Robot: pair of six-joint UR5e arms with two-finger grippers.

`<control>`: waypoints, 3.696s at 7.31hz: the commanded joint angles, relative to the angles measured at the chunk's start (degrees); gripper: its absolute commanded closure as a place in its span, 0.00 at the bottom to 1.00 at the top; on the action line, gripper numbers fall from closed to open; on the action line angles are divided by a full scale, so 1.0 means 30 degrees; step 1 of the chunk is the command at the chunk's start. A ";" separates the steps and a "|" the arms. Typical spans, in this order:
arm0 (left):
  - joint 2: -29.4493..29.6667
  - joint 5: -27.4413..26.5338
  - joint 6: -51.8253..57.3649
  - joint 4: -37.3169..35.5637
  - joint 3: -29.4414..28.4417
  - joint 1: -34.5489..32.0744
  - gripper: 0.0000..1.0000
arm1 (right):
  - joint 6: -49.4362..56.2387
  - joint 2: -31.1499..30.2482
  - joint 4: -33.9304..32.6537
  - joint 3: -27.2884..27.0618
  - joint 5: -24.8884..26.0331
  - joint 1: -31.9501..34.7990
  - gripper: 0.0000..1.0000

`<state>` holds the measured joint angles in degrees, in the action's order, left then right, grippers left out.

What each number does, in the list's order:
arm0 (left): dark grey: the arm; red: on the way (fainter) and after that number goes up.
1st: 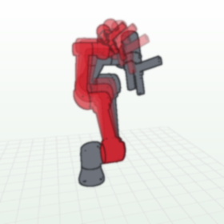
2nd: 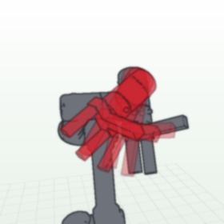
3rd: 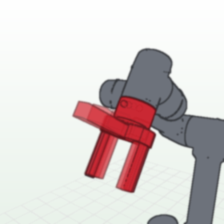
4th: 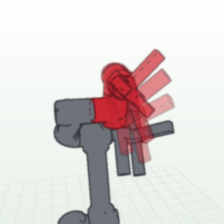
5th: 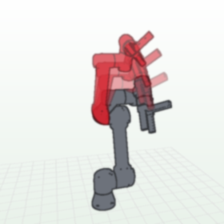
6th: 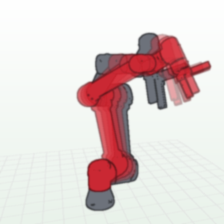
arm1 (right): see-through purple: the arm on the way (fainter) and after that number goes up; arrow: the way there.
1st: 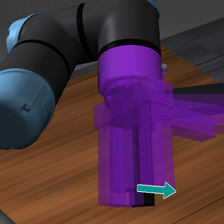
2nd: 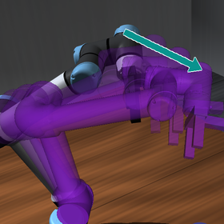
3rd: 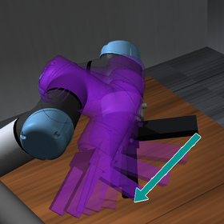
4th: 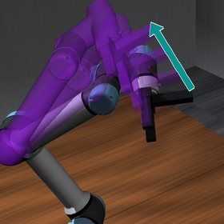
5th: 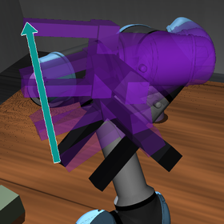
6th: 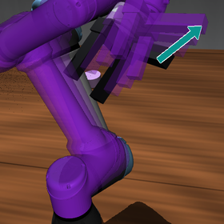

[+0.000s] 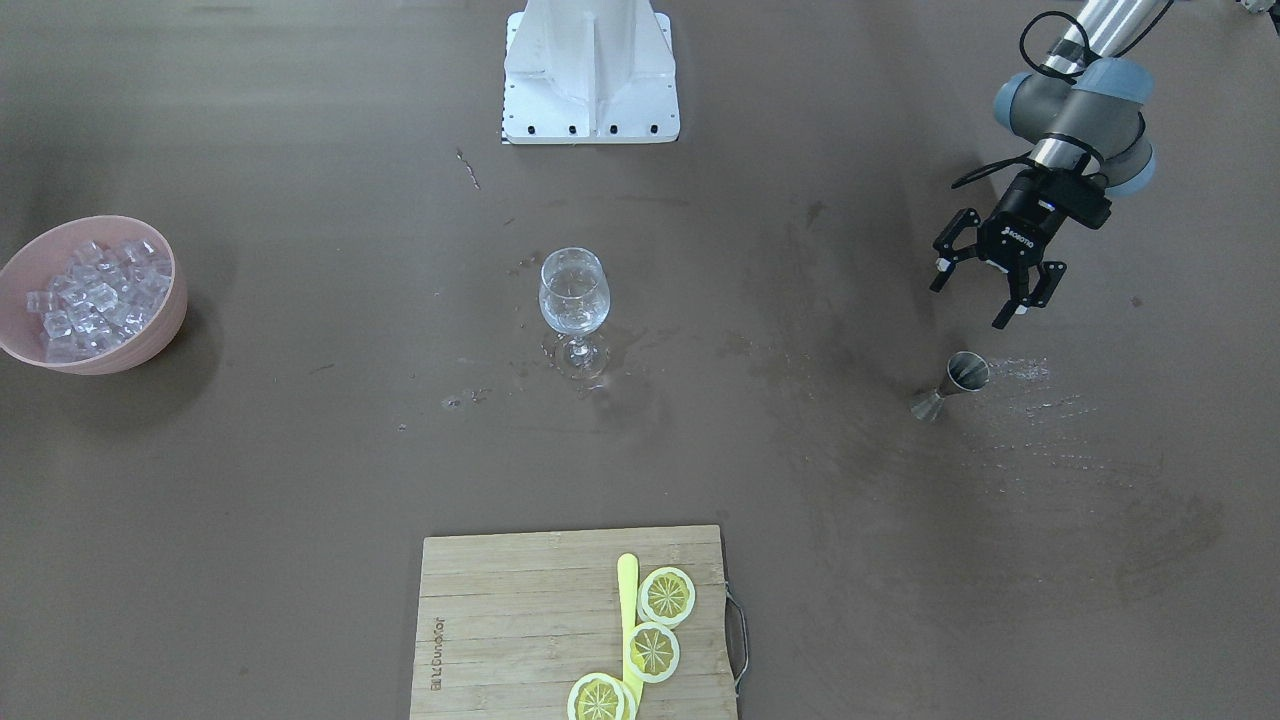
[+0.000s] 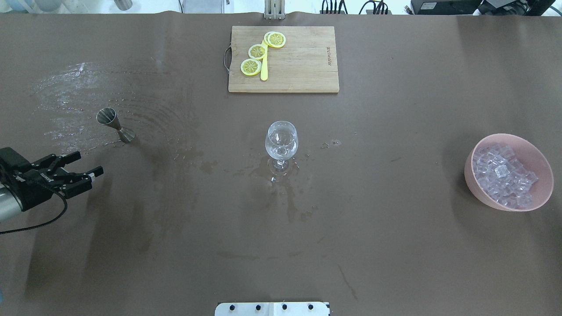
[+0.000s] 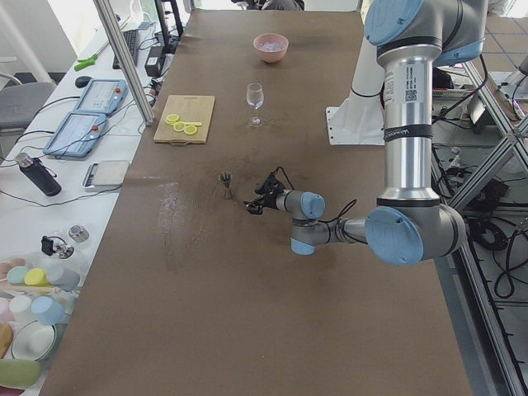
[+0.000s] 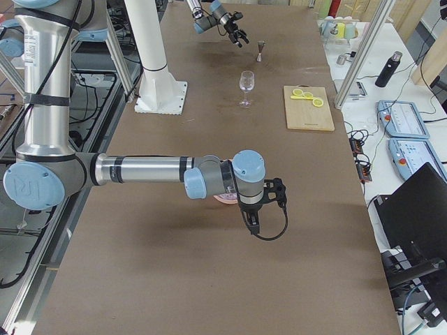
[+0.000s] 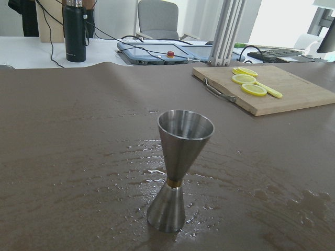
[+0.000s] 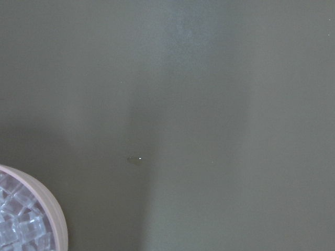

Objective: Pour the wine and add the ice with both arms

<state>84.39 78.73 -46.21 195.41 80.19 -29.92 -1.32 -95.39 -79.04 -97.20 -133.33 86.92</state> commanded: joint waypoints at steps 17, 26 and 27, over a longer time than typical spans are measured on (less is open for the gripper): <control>0.1724 1.7091 1.4819 -3.1033 0.3363 -1.7621 0.02 | 0.0000 -0.0810 0.1299 0.0702 -0.0146 0.0000 0.00; 0.1694 2.0135 1.4670 -3.2206 0.3207 -1.9383 0.02 | -1.0641 -0.0897 0.1622 -0.4856 -0.0679 -0.3535 0.02; 0.1694 2.0164 1.4670 -3.2234 0.3239 -1.9384 0.02 | -1.2462 -0.1218 0.1709 -0.5503 0.0370 -0.4763 0.02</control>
<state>89.49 139.18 -2.21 98.74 89.46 -88.03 -31.15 -98.14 -74.14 -110.96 -135.23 76.96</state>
